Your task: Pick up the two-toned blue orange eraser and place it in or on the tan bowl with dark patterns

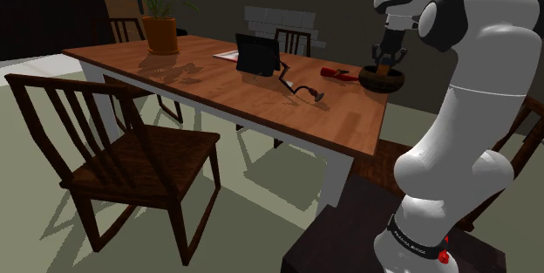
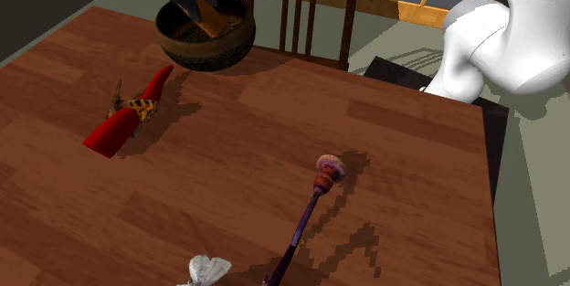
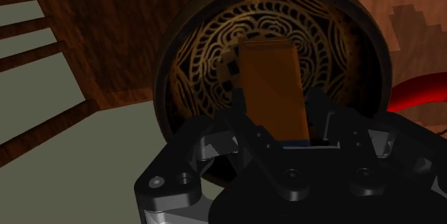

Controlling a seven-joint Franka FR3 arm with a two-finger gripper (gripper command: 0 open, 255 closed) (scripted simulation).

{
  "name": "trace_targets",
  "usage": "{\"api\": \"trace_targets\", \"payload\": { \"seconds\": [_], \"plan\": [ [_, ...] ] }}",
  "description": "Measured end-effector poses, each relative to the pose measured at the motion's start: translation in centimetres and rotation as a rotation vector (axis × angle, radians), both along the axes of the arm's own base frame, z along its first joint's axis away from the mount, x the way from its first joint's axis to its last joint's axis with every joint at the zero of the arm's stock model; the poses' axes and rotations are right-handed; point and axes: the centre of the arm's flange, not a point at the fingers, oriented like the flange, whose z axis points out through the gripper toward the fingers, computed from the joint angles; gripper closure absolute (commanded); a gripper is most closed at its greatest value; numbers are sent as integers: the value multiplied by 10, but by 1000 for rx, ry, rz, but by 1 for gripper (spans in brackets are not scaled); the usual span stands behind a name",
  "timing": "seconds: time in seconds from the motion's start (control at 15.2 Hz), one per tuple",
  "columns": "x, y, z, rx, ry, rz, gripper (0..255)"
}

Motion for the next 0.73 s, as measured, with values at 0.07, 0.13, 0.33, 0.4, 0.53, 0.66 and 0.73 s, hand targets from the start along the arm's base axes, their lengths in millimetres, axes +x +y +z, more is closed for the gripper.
{"api": "trace_targets", "payload": {
  "seconds": [0.07, 0.13, 0.33, 0.4, 0.53, 0.66, 0.73],
  "plan": [
    [0, 0, 0, 0, 0, 0, 255],
    [0, 0, 0, 0, 0, 0, 255],
    [0, 0, -1, 0, 0, 0, 0],
    [0, 0, -1, 0, 0, 0, 0],
    [0, 0, 0, 0, 0, 0, 0],
    [0, 0, 0, 0, 0, 0, 0],
    [0, 0, 0, 0, 0, 0, 0]
  ]
}}
